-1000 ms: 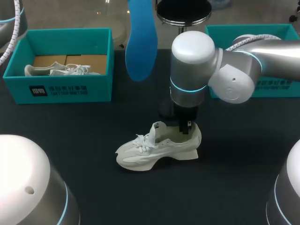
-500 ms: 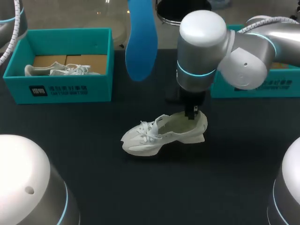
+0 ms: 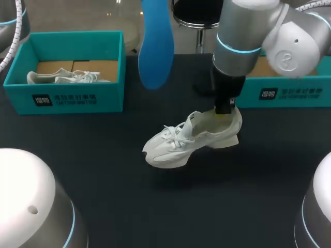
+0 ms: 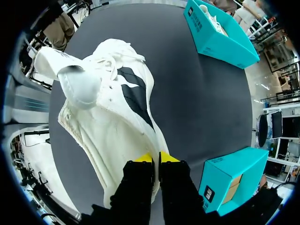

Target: Take the shoe out of the shoebox, open the shoe tongue, remove and reinsert the insole, then place the shoe into the shoebox

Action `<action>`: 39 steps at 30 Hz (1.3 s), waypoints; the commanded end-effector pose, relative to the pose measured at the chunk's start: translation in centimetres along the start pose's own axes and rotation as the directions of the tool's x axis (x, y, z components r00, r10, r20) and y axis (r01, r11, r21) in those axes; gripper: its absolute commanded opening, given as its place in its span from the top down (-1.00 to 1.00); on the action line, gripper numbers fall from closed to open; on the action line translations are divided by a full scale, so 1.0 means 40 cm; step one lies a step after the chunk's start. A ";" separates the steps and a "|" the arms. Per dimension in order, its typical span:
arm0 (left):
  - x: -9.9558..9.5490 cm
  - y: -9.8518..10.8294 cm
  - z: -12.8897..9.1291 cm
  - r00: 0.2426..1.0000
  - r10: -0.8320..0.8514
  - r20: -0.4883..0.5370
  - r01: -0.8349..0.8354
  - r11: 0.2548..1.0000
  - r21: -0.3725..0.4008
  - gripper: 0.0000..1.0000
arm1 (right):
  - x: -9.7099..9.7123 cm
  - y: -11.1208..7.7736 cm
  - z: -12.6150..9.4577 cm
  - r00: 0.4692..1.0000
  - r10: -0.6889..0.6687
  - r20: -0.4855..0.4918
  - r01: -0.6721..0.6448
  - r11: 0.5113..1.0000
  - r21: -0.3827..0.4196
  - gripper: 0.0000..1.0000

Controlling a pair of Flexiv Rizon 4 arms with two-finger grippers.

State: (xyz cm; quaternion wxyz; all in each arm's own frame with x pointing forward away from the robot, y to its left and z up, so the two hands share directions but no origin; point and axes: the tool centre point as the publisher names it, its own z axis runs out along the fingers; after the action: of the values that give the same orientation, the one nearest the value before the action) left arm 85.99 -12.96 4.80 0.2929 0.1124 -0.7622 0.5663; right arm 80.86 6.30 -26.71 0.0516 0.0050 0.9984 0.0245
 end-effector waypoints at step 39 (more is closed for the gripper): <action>-0.003 -0.001 -0.001 1.000 0.001 -0.002 -0.001 1.000 -0.002 1.00 | 0.045 -0.092 0.001 0.536 0.841 -0.068 -0.835 0.540 0.108 1.00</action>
State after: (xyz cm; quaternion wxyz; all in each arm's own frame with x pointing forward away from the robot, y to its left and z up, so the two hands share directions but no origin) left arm 85.99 -12.96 4.80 0.2929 0.1125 -0.7622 0.5663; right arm 79.33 3.10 -26.54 0.0145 0.3053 0.9521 0.0073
